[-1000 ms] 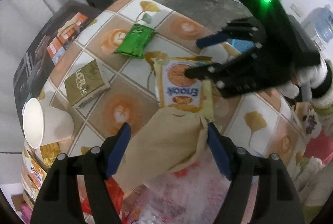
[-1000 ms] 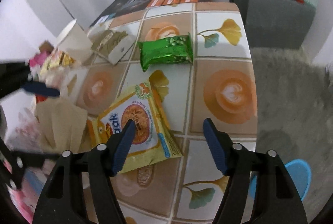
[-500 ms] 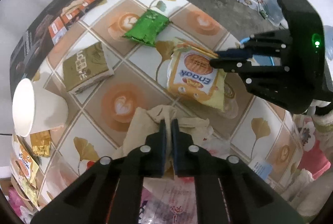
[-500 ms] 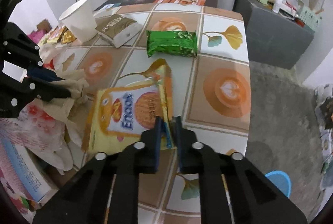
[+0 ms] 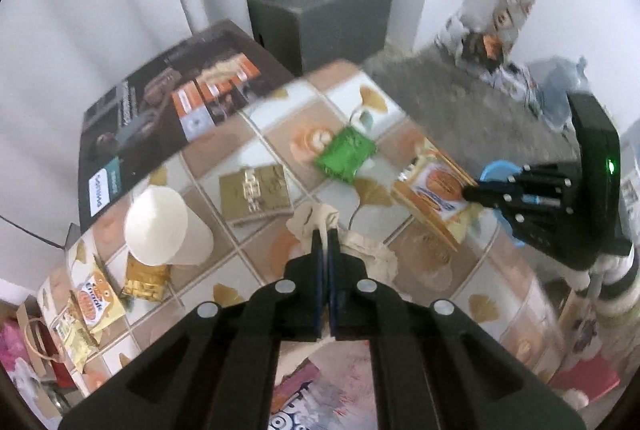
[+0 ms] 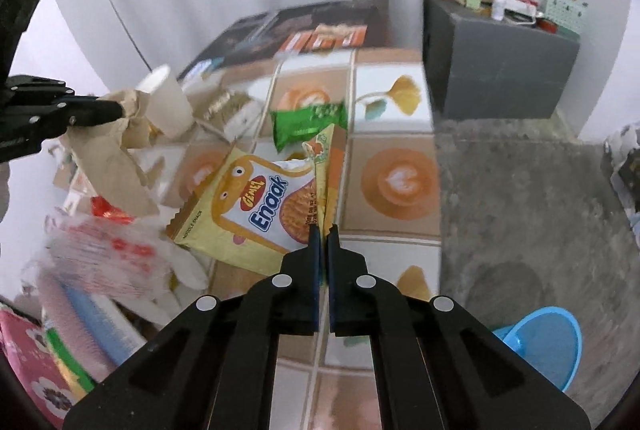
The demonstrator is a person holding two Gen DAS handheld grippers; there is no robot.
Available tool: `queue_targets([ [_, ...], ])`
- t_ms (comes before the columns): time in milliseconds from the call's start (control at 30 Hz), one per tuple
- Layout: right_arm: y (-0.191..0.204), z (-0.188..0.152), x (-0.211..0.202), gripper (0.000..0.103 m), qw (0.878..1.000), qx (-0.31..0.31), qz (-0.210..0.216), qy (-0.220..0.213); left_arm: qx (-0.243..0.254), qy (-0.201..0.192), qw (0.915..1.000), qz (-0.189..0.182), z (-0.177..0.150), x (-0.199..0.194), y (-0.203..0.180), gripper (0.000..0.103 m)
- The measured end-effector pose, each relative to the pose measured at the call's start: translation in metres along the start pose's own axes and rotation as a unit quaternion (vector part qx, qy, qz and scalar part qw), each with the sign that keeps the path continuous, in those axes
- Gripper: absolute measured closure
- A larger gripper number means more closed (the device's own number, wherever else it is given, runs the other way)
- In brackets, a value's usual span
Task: Collect trash
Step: 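Carry both items over the blue wastebasket and open both tools to drop them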
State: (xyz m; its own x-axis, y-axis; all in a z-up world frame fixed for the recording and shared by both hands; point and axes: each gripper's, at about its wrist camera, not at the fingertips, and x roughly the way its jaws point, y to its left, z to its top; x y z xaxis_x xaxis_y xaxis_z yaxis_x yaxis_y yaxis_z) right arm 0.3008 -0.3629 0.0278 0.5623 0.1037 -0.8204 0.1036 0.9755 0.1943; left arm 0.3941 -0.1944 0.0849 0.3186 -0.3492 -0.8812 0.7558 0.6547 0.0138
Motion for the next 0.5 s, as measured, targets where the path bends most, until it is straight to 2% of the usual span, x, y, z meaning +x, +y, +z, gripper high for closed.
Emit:
queue_targets([
  [133,-0.013,-0.008,-0.034,0.101,1.000,0.013,-0.006,-0.028,-0.008,-0.035,0.9993,-0.011,0.011,-0.025,-0.019,0.101],
  [233,-0.035,-0.026,-0.065,0.101,0.998,0.033,-0.016,-0.047,-0.003,-0.041,0.9989,-0.019,0.019,-0.034,-0.045,0.101],
  [367,-0.079,-0.057,-0.092,0.101,0.994,0.078,-0.040,-0.060,0.008,-0.018,0.9991,-0.038,0.037,-0.026,-0.097,0.101],
  [500,-0.132,-0.101,-0.101,0.101,0.987,0.139,-0.068,-0.052,0.040,-0.001,0.9970,-0.066,0.058,-0.004,-0.160,0.101],
])
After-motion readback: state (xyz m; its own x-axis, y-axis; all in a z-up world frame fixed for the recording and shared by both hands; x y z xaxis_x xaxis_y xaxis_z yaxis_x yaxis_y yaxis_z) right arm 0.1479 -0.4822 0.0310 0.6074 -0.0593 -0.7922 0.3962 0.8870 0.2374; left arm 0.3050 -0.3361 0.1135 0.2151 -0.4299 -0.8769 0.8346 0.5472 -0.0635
